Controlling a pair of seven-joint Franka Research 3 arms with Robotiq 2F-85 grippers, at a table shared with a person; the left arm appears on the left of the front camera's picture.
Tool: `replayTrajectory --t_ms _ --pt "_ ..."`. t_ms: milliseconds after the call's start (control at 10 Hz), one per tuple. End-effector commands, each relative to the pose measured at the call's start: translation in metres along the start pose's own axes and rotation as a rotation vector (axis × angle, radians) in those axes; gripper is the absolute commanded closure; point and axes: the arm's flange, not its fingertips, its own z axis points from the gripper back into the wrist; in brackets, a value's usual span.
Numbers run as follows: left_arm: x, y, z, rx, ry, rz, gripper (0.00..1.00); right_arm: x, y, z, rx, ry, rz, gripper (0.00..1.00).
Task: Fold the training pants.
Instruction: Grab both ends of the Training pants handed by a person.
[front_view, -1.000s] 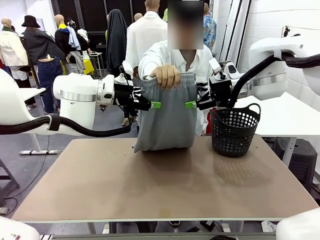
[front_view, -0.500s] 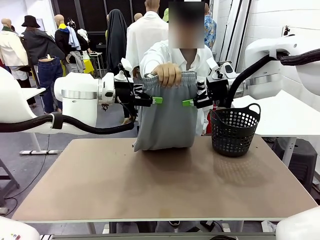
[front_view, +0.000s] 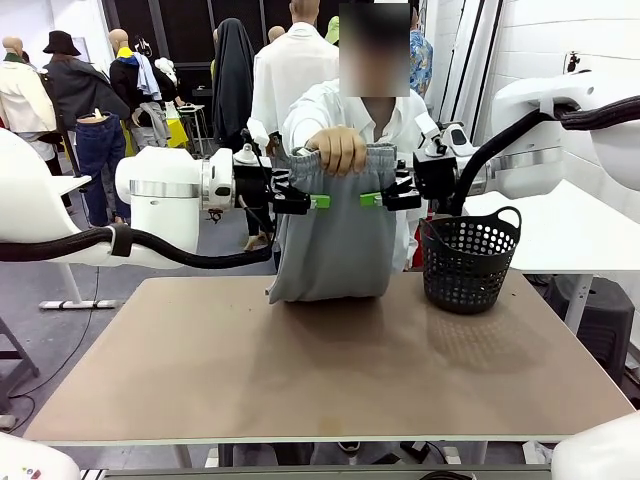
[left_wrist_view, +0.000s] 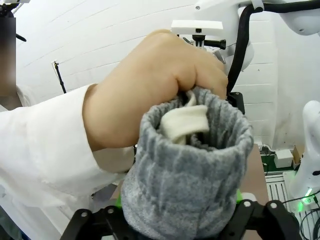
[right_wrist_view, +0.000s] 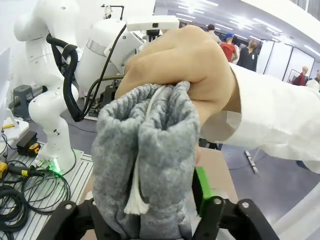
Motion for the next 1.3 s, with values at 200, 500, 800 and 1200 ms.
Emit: replayTrajectory --t_ms 200,500,800,1200 --pt "0.000 0.003 -0.003 -0.011 -0.068 -0.029 1.00 0.011 -0.012 -0.010 0.017 -0.021 -0.036 1.00" --pt "0.001 0.007 -0.001 -0.010 -0.071 -0.018 1.00 0.013 -0.014 -0.012 0.035 -0.017 -0.055 1.00" --pt "0.013 0.010 0.009 0.003 -0.098 -0.045 1.00 0.008 -0.014 -0.012 0.038 -0.002 -0.077 1.00" --pt "0.009 0.010 0.010 0.008 -0.038 -0.021 1.00 0.007 -0.009 -0.009 0.024 -0.004 -0.065 1.00"
